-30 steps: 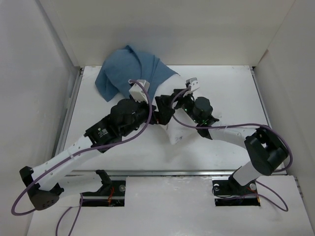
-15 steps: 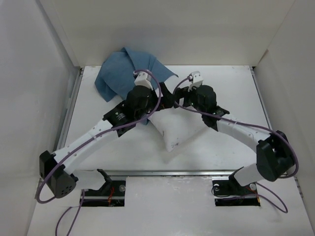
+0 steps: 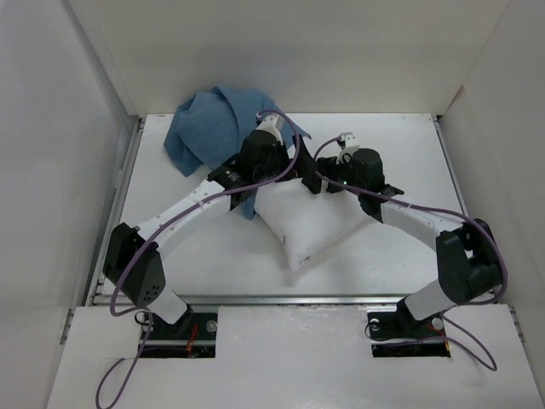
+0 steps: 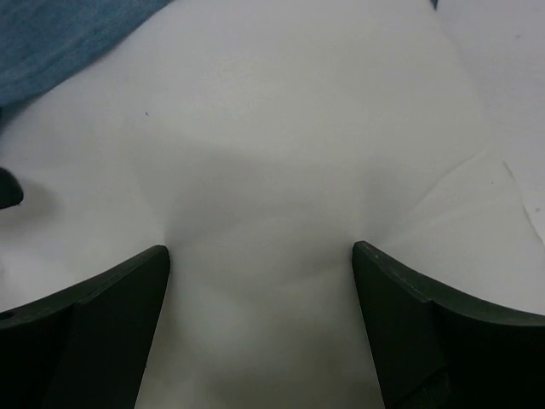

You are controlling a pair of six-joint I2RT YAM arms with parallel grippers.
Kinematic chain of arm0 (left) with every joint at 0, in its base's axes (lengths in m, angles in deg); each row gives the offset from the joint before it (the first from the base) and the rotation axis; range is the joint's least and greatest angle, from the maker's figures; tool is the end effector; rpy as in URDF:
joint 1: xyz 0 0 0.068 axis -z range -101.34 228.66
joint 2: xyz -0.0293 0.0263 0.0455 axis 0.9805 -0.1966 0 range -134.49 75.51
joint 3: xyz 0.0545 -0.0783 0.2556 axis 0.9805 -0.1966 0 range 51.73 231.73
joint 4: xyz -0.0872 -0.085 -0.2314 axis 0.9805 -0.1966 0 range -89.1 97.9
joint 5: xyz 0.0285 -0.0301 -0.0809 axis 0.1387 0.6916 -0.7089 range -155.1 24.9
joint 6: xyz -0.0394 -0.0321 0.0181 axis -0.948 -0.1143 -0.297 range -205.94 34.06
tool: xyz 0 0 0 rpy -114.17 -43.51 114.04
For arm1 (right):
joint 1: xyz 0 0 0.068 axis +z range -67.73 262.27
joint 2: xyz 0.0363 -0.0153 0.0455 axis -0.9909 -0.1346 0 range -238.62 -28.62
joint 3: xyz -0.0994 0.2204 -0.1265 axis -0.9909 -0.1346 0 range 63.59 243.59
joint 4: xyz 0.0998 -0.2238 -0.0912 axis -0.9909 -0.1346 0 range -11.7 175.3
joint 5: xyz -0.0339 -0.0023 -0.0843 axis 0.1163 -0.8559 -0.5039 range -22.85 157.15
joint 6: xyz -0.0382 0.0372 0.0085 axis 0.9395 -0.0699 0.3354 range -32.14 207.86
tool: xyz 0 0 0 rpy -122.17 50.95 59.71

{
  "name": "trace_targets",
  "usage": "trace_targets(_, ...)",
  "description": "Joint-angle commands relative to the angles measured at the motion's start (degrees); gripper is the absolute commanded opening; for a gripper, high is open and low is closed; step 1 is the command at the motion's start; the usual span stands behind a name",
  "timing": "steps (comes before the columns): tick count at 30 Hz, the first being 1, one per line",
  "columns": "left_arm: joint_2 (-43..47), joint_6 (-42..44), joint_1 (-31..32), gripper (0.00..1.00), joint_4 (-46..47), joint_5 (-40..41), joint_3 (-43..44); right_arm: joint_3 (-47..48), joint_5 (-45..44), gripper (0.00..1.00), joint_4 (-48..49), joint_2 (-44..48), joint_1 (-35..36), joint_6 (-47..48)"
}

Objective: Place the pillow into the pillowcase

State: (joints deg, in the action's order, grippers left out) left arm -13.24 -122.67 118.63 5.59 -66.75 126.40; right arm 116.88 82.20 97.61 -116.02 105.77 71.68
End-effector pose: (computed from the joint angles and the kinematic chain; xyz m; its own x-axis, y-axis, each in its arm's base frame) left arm 0.2842 -0.2396 0.3451 -0.5701 -0.3023 -0.7639 0.4021 0.7082 -0.5803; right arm 0.3129 0.1461 0.2493 -0.4959 0.0777 -0.8649 -0.4874 0.7994 0.3513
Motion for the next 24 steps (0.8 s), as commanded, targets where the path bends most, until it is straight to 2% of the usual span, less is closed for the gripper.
trace_targets(1,-4.06,6.14,-7.80,1.00,-10.44,11.58,-0.06,-4.25,18.16,0.93,-2.03,6.62,5.22,-2.71)
trace_targets(4,-6.17,6.67,-9.99,1.00,-10.44,11.05,0.56,-5.66,21.24,0.93,-1.15,8.29,10.58,-0.70)
trace_targets(8,-7.49,7.20,-11.31,1.00,-10.44,11.58,1.61,0.21,30.80,0.93,-5.89,10.48,19.18,6.85)
trace_targets(11,-8.98,7.81,-12.63,1.00,-11.22,12.36,3.54,4.00,36.00,0.93,-7.48,12.06,21.66,12.57)
trace_targets(12,-9.51,7.81,-13.24,0.96,-11.93,12.37,4.33,4.79,35.93,0.93,-7.48,12.68,21.67,12.58)
trace_targets(14,-8.11,8.34,-13.25,0.96,-13.34,12.37,5.04,4.80,27.63,0.93,-10.28,15.40,21.67,12.58)
trace_targets(15,-6.80,8.86,-13.25,0.95,-13.34,11.59,5.04,4.80,14.27,0.94,-10.29,16.54,21.67,11.80)
trace_targets(17,-0.83,10.44,-11.15,0.95,-9.85,10.97,1.29,4.80,-3.01,1.00,-11.69,18.04,21.67,4.81)
trace_targets(19,3.39,11.85,-9.56,0.96,-8.25,9.30,-0.92,6.89,-21.01,1.00,-14.06,18.05,18.79,0.91)
trace_targets(22,10.25,12.65,-7.97,1.00,-7.54,5.44,-4.53,9.27,-30.75,1.00,-17.06,15.68,12.91,-3.84)
trace_targets(24,13.94,13.26,-6.66,1.00,-6.14,2.54,-7.77,10.07,-29.13,1.00,-17.06,14.10,9.29,-4.64)
